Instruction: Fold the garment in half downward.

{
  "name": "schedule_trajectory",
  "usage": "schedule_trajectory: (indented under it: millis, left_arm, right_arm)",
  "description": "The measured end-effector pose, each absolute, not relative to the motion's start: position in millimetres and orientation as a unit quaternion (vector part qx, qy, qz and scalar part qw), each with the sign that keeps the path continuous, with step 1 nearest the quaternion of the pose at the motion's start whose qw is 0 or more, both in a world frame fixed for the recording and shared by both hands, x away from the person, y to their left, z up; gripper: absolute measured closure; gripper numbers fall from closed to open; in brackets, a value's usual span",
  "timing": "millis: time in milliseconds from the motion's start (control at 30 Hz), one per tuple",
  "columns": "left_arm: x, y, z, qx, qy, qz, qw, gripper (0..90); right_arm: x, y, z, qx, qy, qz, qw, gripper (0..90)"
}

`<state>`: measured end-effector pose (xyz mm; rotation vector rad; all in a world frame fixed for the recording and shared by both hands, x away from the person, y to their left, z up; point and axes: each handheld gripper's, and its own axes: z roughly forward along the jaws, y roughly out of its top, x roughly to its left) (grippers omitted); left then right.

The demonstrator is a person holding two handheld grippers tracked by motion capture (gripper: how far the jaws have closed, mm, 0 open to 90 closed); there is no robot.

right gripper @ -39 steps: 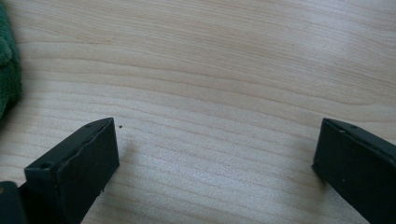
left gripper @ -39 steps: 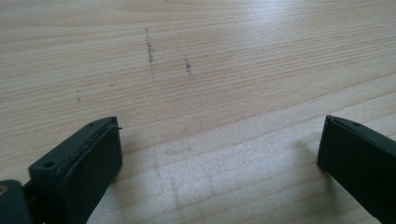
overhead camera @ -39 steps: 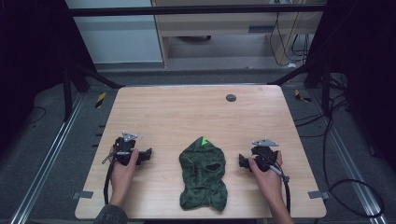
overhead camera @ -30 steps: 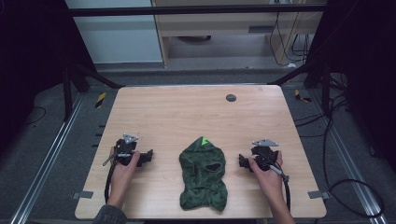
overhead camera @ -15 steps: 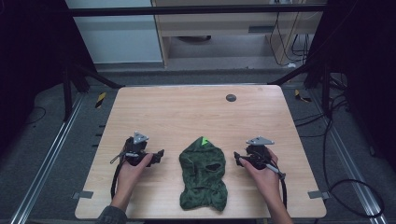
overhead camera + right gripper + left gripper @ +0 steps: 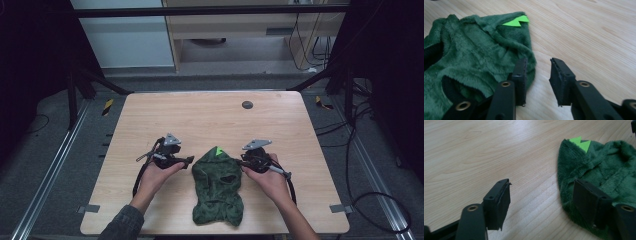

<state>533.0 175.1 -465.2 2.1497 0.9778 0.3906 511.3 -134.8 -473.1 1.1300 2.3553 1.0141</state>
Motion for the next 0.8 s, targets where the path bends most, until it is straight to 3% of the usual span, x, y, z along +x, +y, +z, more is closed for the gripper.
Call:
schedule_trajectory:
  millis: [200, 800]
  left_arm:
    - [543.1, 168.1, -472.1, 0.844, 0.376, 0.130, 0.360, 35.2]
    - [546.7, 153.6, -487.9, 0.862, 0.364, 0.104, 0.338, 35.2]
  right_arm:
    - [520.7, -124.5, -472.1, 0.376, 0.843, 0.348, 0.167, 74.2]
    - [533.1, -120.8, -487.6, 0.385, 0.848, 0.340, 0.131, 61.6]
